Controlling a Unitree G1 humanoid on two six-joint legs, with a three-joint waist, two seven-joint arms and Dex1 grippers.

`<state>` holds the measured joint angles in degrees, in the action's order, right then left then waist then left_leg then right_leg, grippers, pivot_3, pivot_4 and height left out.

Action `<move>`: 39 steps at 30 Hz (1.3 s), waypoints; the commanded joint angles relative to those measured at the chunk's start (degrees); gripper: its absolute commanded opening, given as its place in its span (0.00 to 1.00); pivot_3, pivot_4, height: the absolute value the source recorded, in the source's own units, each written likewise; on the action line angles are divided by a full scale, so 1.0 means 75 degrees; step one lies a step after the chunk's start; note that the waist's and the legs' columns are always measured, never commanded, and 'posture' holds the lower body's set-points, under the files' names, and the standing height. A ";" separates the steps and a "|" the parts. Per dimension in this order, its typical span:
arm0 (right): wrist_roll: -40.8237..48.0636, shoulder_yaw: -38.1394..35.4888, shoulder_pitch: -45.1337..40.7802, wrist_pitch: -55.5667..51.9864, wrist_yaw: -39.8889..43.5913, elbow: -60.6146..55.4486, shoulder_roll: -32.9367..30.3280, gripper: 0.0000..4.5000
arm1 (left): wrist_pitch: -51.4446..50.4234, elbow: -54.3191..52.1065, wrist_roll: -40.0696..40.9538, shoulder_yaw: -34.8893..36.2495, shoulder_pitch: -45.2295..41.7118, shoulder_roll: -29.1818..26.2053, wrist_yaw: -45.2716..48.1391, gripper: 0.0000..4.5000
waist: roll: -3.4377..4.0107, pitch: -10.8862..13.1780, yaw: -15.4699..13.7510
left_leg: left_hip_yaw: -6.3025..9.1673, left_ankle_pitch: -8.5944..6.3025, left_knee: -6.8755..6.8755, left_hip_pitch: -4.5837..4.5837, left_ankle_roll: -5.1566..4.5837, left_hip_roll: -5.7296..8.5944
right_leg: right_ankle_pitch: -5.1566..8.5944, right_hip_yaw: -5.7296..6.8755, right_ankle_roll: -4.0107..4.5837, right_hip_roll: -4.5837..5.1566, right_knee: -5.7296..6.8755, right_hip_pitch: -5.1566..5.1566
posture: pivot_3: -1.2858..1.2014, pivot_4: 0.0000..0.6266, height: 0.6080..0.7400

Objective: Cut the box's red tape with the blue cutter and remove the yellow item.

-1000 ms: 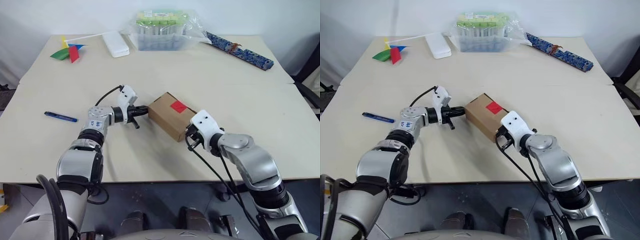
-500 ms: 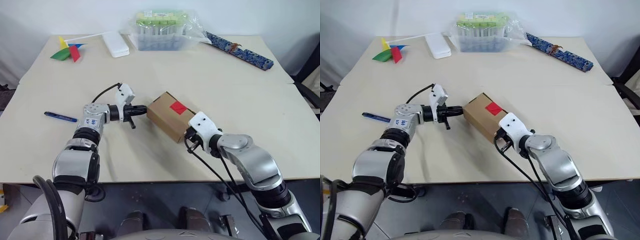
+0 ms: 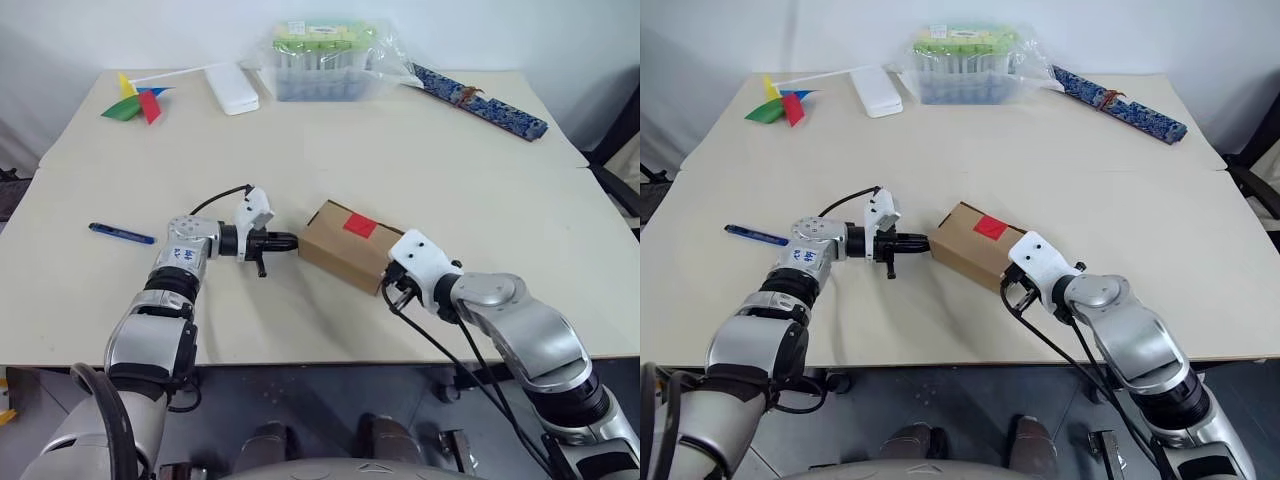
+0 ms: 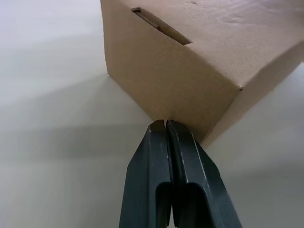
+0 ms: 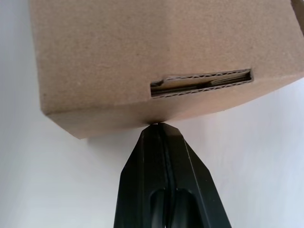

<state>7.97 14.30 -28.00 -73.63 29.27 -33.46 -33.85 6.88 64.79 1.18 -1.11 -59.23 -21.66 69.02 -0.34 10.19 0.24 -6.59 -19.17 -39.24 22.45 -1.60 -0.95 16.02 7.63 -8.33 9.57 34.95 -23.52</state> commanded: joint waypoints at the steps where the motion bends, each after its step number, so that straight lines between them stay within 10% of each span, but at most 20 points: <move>1: 0.0336 -0.0120 -0.0071 0.0082 0.0084 -0.0640 0.0095 0.00 | 0.0054 -0.0286 -0.0024 -0.0206 0.0084 0.0276 0.0267 0.02 | 0.0000 0.0000 0.0000 | 0.0000 0.0000 0.0000 0.0000 0.0000 0.0000 | 0.0000 0.0000 0.0000 0.0000 0.0000 0.0000 | 0.52 0.24 1.00; 16: 0.0450 -0.0146 -0.0099 0.0330 0.0081 -0.0261 -0.0117 0.00 | 0.0461 0.0371 -0.0207 -0.0105 -0.0507 0.0765 -0.0502 0.02 | -0.0002 0.0000 -0.0008 | 0.0000 -0.0001 -0.0002 0.0001 -0.0002 0.0001 | 0.0000 0.0000 0.0000 0.0000 -0.0001 0.0001 | 0.52 0.24 1.00; 39: 0.1328 -0.3263 0.1194 0.2335 0.1256 -0.0060 -0.1864 0.00 | -0.0329 -0.0395 0.0464 0.1014 -0.0494 -0.0923 -0.1427 0.05 | -0.0017 0.0008 -0.0023 | -0.0001 -0.0002 -0.0003 0.0007 -0.0003 0.0000 | 0.0000 0.0001 0.0000 0.0000 -0.0008 0.0000 | 0.52 0.24 1.00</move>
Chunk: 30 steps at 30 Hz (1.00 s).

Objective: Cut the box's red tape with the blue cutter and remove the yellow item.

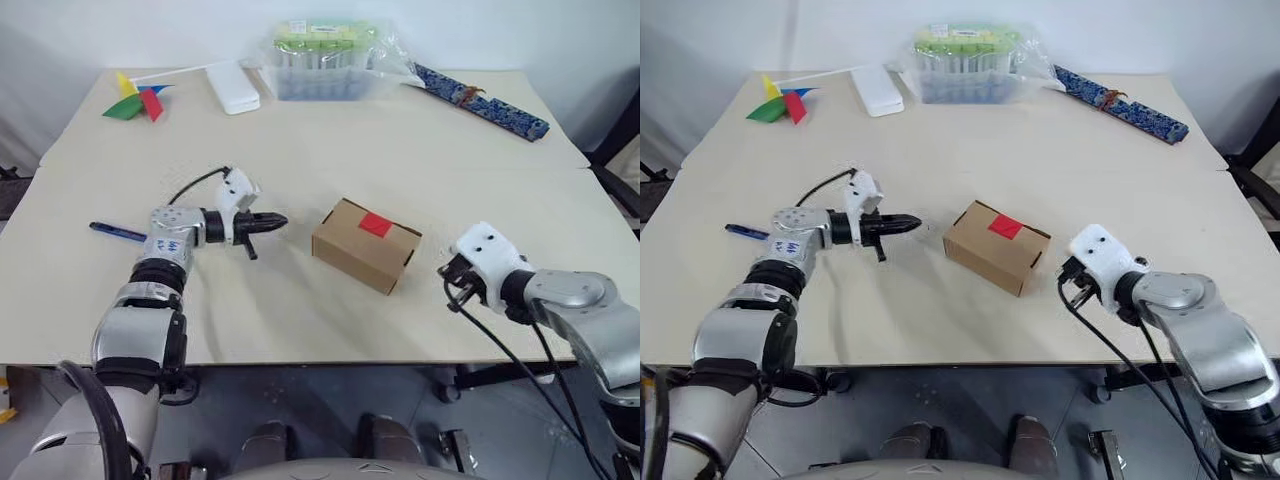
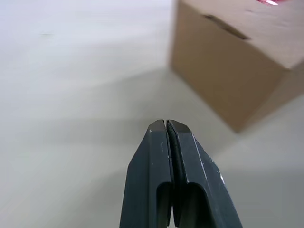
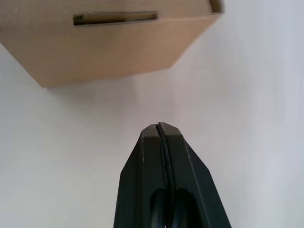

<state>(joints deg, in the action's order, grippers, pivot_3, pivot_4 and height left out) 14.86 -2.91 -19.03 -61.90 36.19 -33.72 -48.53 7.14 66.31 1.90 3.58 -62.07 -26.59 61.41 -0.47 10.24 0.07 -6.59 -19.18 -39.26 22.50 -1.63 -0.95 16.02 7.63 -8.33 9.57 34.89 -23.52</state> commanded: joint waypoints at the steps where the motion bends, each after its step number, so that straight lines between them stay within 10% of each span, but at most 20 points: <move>1: 0.0634 -0.1266 0.0020 0.0900 0.0530 0.0083 0.0112 0.04 | -0.0709 -0.0824 0.0462 0.0524 -0.0105 -0.0364 -0.0707 0.10 | -0.0001 0.0000 0.0000 | 0.0000 0.0000 0.0000 0.0000 0.0000 0.0000 | 0.0000 -0.0001 0.0000 0.0000 0.0000 0.0000 | 0.52 0.24 1.00; 15: 0.2017 -0.1483 -0.1337 0.3542 0.3621 0.2908 -0.0341 0.97 | -0.6618 -0.9050 0.1631 0.2176 0.3671 -0.0689 -0.4010 0.95 | -0.0016 0.0007 0.0025 | 0.0056 -0.0001 -0.0009 -0.0021 -0.0002 -0.0008 | -0.0001 -0.0025 -0.0001 0.0000 0.0013 0.0013 | 0.52 0.24 1.00; 30: 0.1453 0.0098 -0.3198 0.4769 0.4797 0.4958 0.0073 1.00 | -0.9798 -1.1662 -0.0430 0.4082 0.2566 0.2885 -1.1242 1.00 | -0.0023 0.0010 -0.0201 | 0.0101 -0.0003 -0.0075 -0.0011 -0.0004 -0.0005 | -0.0002 -0.0009 0.0000 0.0001 0.0009 0.0062 | 0.52 0.24 1.00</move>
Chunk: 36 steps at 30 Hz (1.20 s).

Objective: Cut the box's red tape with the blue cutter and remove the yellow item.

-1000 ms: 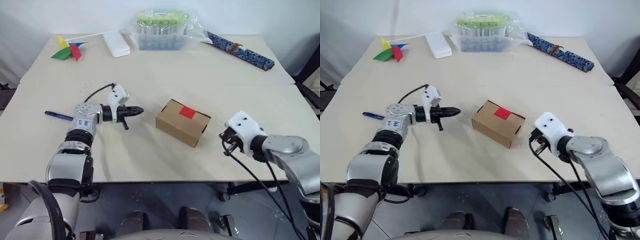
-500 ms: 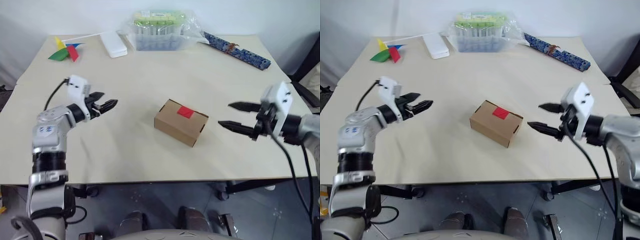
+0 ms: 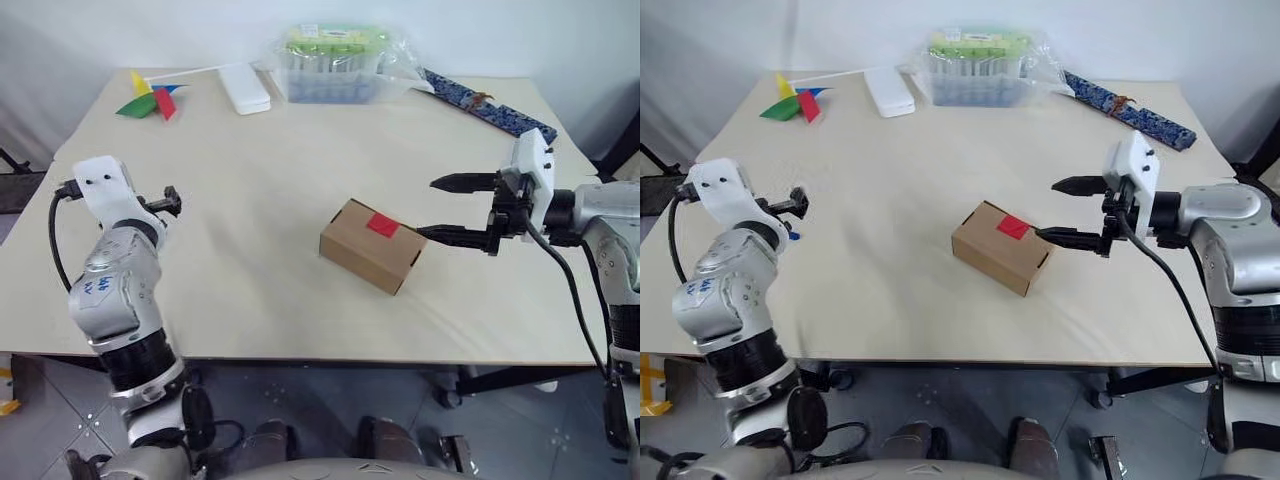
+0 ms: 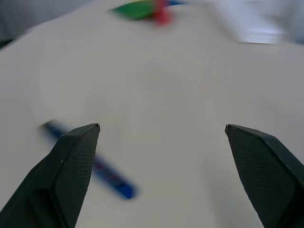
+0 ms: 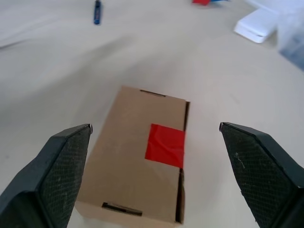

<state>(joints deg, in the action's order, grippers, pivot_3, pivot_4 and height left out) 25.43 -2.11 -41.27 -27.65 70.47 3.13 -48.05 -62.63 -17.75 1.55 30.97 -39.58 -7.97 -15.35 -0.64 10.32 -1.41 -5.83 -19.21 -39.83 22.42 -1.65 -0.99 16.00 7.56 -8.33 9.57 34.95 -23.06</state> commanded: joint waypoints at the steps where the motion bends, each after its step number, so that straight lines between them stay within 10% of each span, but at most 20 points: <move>1: 0.0065 0.0049 -0.0342 0.0255 0.0335 0.0140 0.0080 1.00 | -0.0486 -0.0388 -0.0447 0.0554 -0.0558 0.0592 -0.1273 1.00 | 0.0000 0.0000 -0.0010 | 0.0000 0.0000 0.0000 -0.0001 0.0000 0.0000 | 0.0000 0.0000 0.0000 0.0000 0.0002 0.0001 | 0.52 0.24 1.00; 10: -0.0109 0.0453 -0.1545 0.1097 0.1413 0.1579 0.0819 1.00 | 0.0224 0.1238 -0.0435 0.1370 -0.1184 0.1316 -0.2532 1.00 | 0.0000 0.0000 0.0010 | 0.0004 -0.0001 -0.0002 -0.0004 0.0002 -0.0002 | 0.0000 0.0007 0.0000 0.0000 0.0003 0.0005 | 0.52 0.24 1.00; 33: -0.0132 0.0318 -0.1033 0.0743 0.0931 0.0922 0.0716 1.00 | 0.2930 0.6757 0.0543 0.1607 -0.2512 -0.0449 -0.4070 1.00 | 0.0000 0.0000 0.0040 | 0.0006 -0.0002 -0.0001 -0.0010 0.0008 0.0000 | -0.0001 0.0011 0.0000 0.0000 0.0013 0.0005 | 0.52 0.24 1.00; 36: -0.0165 0.0338 -0.1027 0.0777 0.0880 0.0937 0.0743 1.00 | 0.2668 0.7090 0.0580 0.1574 -0.2587 -0.0607 -0.4367 0.83 | 0.0001 0.0000 0.0059 | 0.0003 -0.0001 0.0004 -0.0017 0.0011 0.0000 | 0.0000 0.0008 0.0000 0.0000 0.0019 0.0005 | 0.52 0.24 1.00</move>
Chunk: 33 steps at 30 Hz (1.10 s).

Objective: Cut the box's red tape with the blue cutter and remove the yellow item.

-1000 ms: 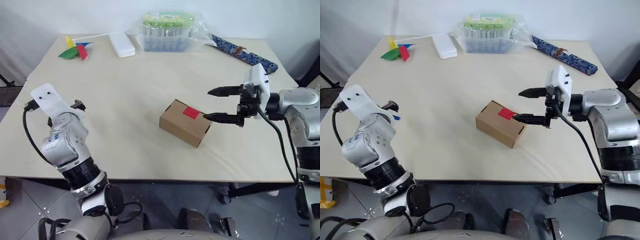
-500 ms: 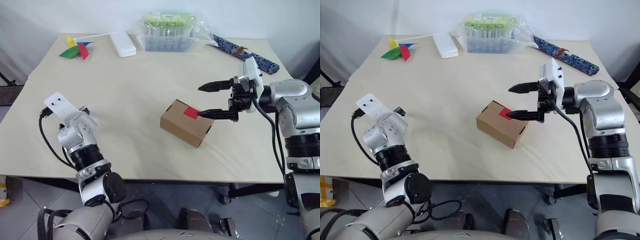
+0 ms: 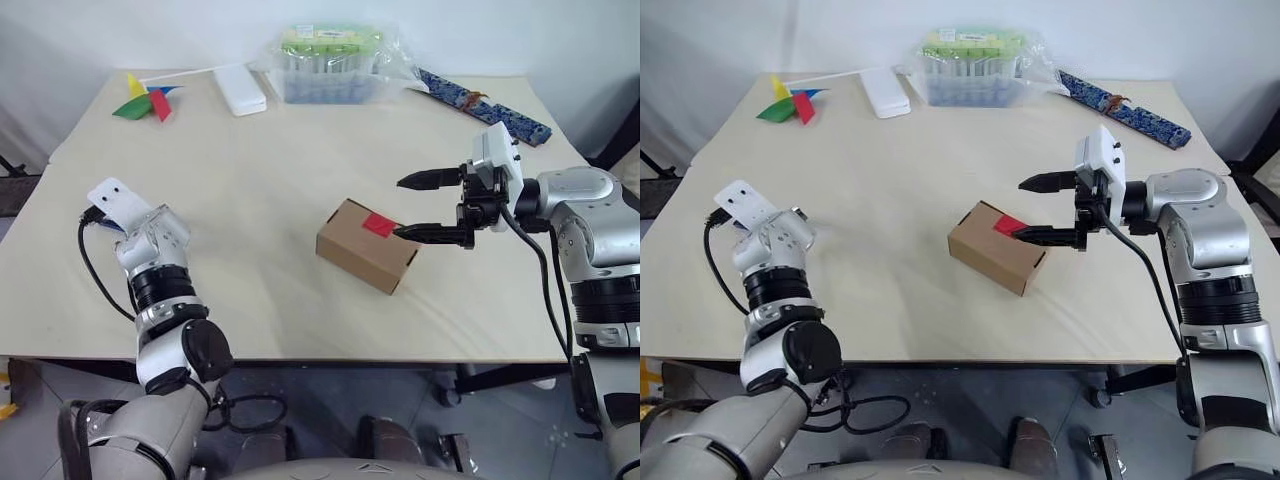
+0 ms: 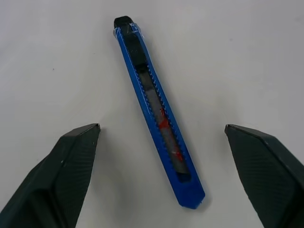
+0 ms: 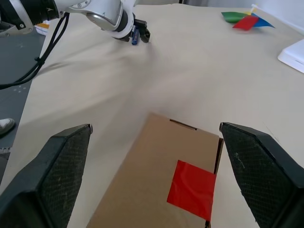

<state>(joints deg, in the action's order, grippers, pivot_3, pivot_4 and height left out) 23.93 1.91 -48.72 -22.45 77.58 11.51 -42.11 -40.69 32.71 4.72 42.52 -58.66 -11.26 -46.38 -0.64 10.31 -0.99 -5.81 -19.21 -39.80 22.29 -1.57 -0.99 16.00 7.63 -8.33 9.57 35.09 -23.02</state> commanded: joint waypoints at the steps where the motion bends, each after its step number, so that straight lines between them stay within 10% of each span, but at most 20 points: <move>1: 0.0032 -0.0197 -0.0033 0.0088 -0.0087 -0.0184 -0.0042 1.00 | -0.0310 0.0445 0.0203 0.0051 -0.0055 -0.0205 -0.0295 0.77 | 0.0000 0.0000 0.0004 | 0.0000 0.0000 0.0000 0.0000 0.0000 0.0000 | 0.0000 -0.0001 0.0000 0.0000 0.0000 0.0000 | 0.52 0.24 1.00; 11: 0.0009 -0.0202 -0.0067 0.0103 -0.0240 -0.0220 -0.0053 1.00 | -0.0510 0.0713 0.0371 -0.0079 0.0114 -0.0392 -0.0724 0.10 | 0.0006 -0.0003 0.0177 | -0.0008 -0.0001 0.0022 -0.0015 0.0002 0.0001 | 0.0000 -0.0008 0.0000 0.0000 -0.0002 0.0000 | 0.52 0.24 1.00; 15: 0.0011 -0.0242 -0.0061 0.0075 -0.0266 -0.0285 -0.0100 1.00 | -0.0451 0.0646 0.0459 -0.0102 0.0352 -0.0452 -0.0655 0.00 | 0.0013 -0.0008 0.0192 | -0.0018 0.0000 0.0032 -0.0026 0.0004 0.0000 | 0.0000 -0.0015 0.0000 0.0000 -0.0002 0.0000 | 0.52 0.24 1.00; 28: 0.0103 -0.0388 0.0173 -0.0058 -0.0483 -0.0700 -0.0181 1.00 | -0.2271 -0.2523 0.1518 -0.0145 0.1773 -0.0556 0.1179 0.00 | 0.0037 -0.0021 0.0347 | -0.0073 0.0008 0.0096 -0.0131 0.0021 -0.0004 | 0.0001 -0.0077 0.0001 -0.0001 -0.0005 0.0046 | 0.52 0.24 1.00; 33: 0.0123 -0.0417 0.0262 -0.0135 -0.0532 -0.0817 -0.0215 1.00 | -0.4763 -0.4591 0.2035 -0.0482 0.2000 -0.0190 0.1952 0.34 | 0.0018 -0.0010 0.0228 | -0.0070 0.0005 0.0094 -0.0124 0.0018 -0.0004 | 0.0001 -0.0078 0.0001 0.0001 -0.0011 0.0046 | 0.52 0.24 1.00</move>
<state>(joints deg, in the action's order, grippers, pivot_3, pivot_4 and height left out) 23.77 0.83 -46.52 -23.45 73.92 7.54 -42.61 -71.41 1.72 18.51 39.27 -44.32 -13.06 -33.03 -0.50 10.23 0.72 -6.33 -19.17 -39.11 21.38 -1.43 -1.02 16.01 7.05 -8.32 9.58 34.99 -22.68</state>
